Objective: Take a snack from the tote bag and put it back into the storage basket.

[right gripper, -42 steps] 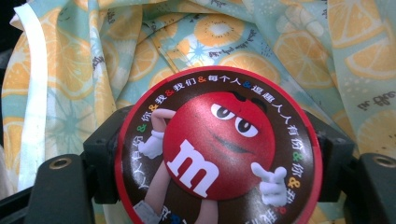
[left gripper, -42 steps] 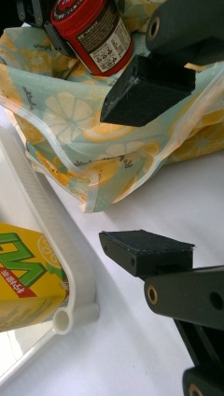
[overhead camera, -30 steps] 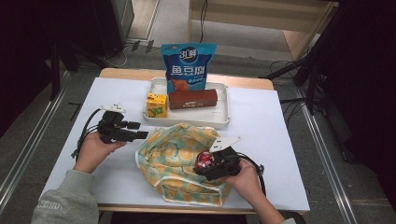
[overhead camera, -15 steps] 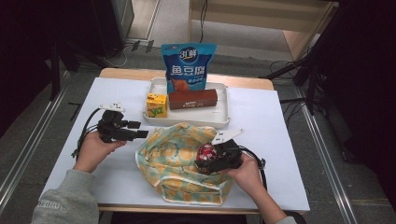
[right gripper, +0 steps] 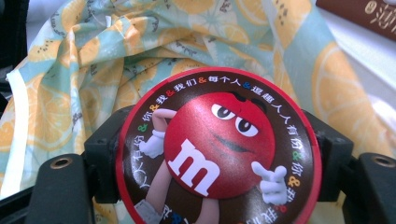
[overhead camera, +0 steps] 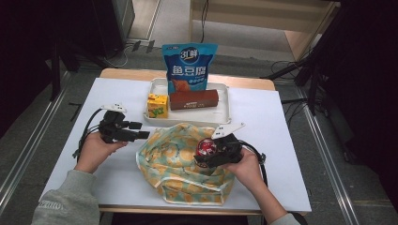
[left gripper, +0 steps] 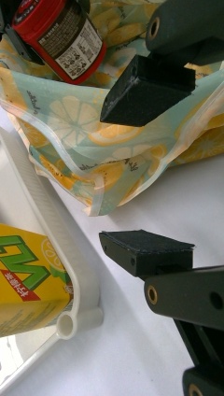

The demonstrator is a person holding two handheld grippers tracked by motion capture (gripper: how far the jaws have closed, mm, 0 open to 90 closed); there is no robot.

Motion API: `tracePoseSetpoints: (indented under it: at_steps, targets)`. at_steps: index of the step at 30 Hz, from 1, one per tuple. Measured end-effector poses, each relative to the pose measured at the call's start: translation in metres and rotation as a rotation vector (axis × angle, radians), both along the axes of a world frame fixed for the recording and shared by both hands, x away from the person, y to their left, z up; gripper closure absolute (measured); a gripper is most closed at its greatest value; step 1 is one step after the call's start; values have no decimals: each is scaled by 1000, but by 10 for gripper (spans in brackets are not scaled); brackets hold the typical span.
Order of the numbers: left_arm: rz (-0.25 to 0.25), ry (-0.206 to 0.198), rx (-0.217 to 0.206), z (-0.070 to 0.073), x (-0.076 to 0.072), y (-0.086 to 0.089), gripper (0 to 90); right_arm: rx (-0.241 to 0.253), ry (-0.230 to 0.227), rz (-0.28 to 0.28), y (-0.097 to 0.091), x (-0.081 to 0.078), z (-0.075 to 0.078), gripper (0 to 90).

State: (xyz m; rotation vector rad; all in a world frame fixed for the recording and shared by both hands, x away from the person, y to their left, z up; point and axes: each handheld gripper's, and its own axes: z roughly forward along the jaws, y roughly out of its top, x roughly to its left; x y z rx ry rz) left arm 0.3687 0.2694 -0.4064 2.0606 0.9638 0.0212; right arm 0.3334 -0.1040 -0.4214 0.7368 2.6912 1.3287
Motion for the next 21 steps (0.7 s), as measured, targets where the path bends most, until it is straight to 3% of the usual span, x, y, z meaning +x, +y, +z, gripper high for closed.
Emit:
tracePoseSetpoints:
  at_steps: [21]
  targets:
    - [11, 9, -17, 0, 1, 6, 366, 13, -6, 48, 9, 13, 27, 257]
